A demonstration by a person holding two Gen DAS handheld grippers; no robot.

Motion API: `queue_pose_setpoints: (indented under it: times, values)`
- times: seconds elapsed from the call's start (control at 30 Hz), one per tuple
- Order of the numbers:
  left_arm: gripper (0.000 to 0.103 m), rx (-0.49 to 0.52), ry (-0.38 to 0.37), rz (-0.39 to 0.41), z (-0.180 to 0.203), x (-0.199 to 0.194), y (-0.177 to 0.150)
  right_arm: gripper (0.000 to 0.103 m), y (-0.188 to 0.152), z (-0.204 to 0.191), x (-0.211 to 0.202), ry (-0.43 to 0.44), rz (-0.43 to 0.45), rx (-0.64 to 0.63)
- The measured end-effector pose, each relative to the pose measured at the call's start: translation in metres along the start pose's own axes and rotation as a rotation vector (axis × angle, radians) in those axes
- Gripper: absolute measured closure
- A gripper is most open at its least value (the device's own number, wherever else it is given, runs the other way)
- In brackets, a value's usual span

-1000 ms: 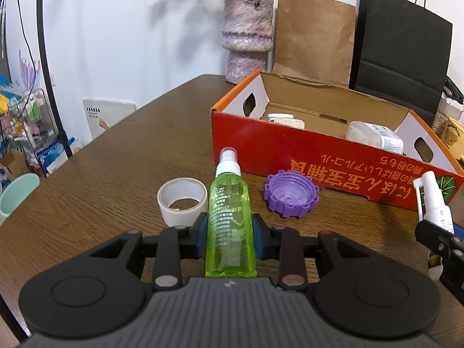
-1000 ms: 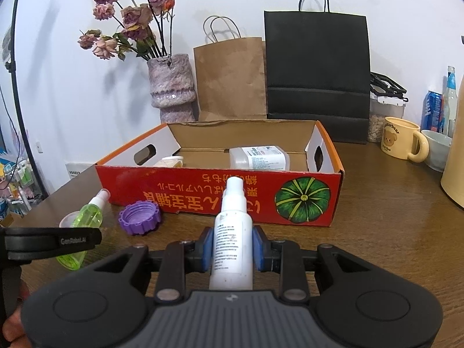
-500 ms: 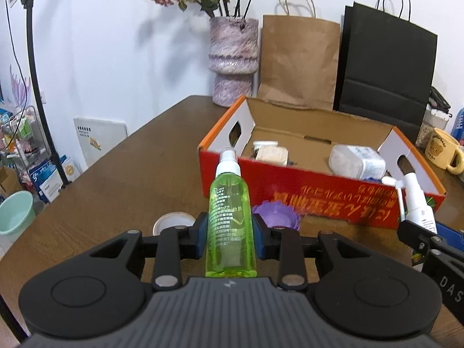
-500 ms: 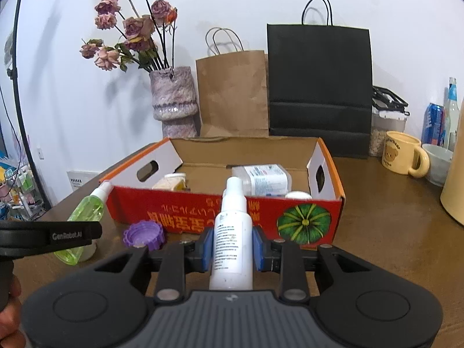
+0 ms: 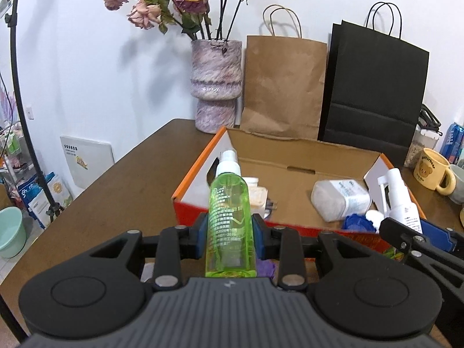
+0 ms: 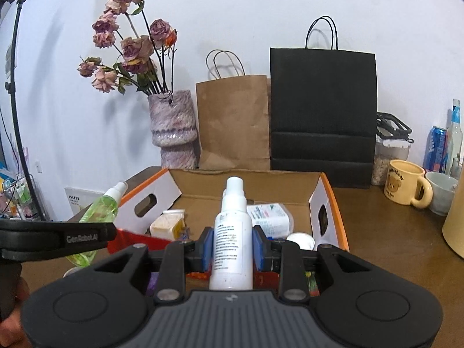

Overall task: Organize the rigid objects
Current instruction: 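Carry the white and green spray bottles with both tools over the box, then lower and release both spray bottles into the box with both tools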

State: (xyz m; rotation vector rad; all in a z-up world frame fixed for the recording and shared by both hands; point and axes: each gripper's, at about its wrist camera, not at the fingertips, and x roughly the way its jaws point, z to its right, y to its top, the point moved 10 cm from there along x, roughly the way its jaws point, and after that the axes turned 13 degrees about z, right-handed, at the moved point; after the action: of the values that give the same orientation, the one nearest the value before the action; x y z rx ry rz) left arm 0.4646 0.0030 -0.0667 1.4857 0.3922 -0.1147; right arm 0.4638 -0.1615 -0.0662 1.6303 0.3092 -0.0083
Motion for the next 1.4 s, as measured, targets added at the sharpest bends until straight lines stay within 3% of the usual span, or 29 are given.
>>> queue_pose_setpoints:
  times: [0.73,1.4]
  values:
    - [0.071,-0.027,-0.014,0.043,0.033,0.065,0.034,0.076,0.012,0.035,0.074,-0.071,0.017,0.06]
    - [0.071,0.028,-0.015,0.022,0.05,0.121,0.034,0.076,0.002,0.046,0.124,-0.075,-0.037,0.041]
